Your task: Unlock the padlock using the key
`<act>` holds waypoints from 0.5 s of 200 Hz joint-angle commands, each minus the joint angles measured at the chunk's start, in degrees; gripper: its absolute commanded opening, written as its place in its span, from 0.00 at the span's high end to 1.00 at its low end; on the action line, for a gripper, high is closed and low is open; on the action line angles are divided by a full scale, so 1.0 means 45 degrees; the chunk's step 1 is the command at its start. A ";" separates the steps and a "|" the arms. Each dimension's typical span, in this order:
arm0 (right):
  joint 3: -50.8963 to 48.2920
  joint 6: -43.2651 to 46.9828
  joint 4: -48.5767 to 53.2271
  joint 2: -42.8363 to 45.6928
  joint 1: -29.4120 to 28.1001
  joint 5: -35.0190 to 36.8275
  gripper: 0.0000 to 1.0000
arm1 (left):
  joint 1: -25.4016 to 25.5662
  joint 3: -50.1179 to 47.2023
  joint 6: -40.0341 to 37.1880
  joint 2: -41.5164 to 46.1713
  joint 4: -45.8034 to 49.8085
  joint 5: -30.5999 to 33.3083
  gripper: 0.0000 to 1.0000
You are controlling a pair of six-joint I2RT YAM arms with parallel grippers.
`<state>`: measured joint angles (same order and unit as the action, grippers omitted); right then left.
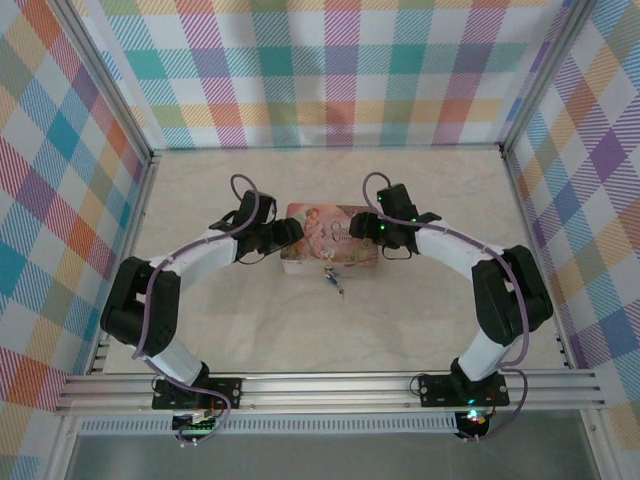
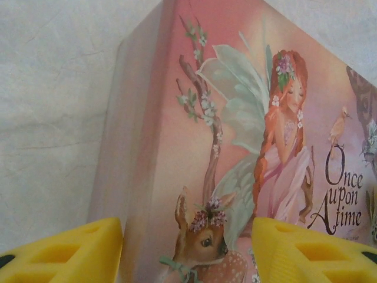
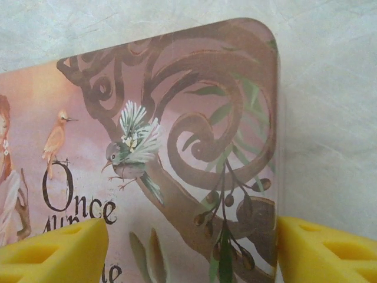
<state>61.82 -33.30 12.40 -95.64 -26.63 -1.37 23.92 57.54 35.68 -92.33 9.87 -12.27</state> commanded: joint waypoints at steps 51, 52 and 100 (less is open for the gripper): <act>-0.1170 0.2068 0.2103 0.3221 -0.0409 0.2190 0.31 | 0.0133 -0.0768 0.0495 0.1016 -0.0308 0.0535 0.40; -0.1250 0.2092 0.2121 0.3341 -0.0439 0.2196 0.31 | 0.0133 -0.0781 0.0502 0.1021 -0.0303 0.0557 0.40; -0.3437 0.2492 0.1425 0.5211 -0.2415 0.1468 0.46 | 0.0133 -0.0833 0.0531 0.1086 -0.0395 0.0486 0.40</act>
<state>50.74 -24.38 19.35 -73.54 -32.95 6.61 24.25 54.46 37.58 -89.01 9.23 -10.44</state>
